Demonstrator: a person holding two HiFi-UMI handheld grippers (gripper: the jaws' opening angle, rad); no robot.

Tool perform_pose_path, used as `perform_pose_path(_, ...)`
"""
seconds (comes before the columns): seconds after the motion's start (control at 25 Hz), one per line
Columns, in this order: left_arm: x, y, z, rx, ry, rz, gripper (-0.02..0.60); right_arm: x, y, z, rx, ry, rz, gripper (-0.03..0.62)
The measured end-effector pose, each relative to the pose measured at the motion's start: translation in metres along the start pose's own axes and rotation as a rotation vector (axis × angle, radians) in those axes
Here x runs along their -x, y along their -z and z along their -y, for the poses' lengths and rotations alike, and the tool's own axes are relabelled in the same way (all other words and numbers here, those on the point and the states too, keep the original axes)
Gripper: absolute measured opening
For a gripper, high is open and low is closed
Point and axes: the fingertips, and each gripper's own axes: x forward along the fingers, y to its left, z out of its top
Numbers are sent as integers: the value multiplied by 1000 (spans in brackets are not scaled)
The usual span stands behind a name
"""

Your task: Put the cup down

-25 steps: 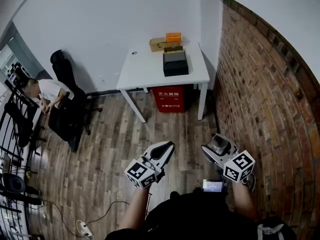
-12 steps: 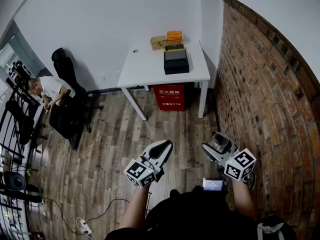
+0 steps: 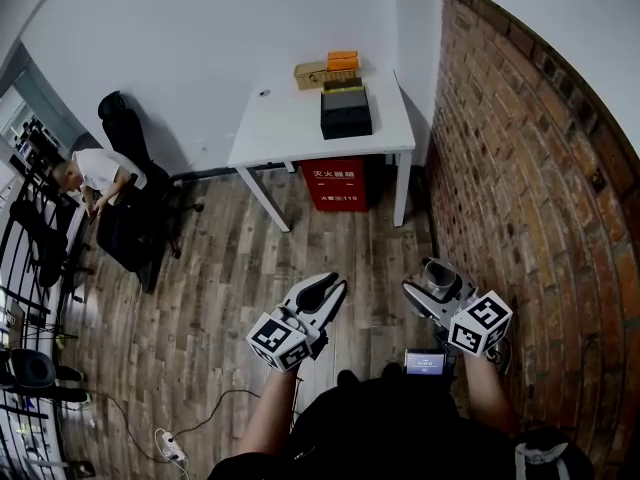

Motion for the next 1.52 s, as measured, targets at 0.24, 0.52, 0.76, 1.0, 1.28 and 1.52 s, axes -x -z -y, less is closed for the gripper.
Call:
perform_pose_path(0.24, -7, 7, 8, 22, -9, 3, 127, 6, 2, 19, -9, -5, -4, 278)
perform_pose_path(0.52, -12, 27, -1, -45, -47, -57, 130, -2, 9, 34, -31, -25, -5, 278)
perform_pose_path(0.76, -53, 35, -31, -133, 43, -133, 233, -36, 5, 66, -27, 16, -3, 278)
perform_pose_path(1.0, -95, 19, -121, -156, 59, -102, 236, -100, -12, 119, -13, 71, -9, 279)
perform_pose_path(1.28, -128, -8, -201, -230, 149, -158, 236, -186, -52, 155, 2, 104, 14, 278)
perform_pose_path(1.52, -138, -18, -262, -210, 70, -115, 221, -220, -45, 177, -30, 135, -19, 278)
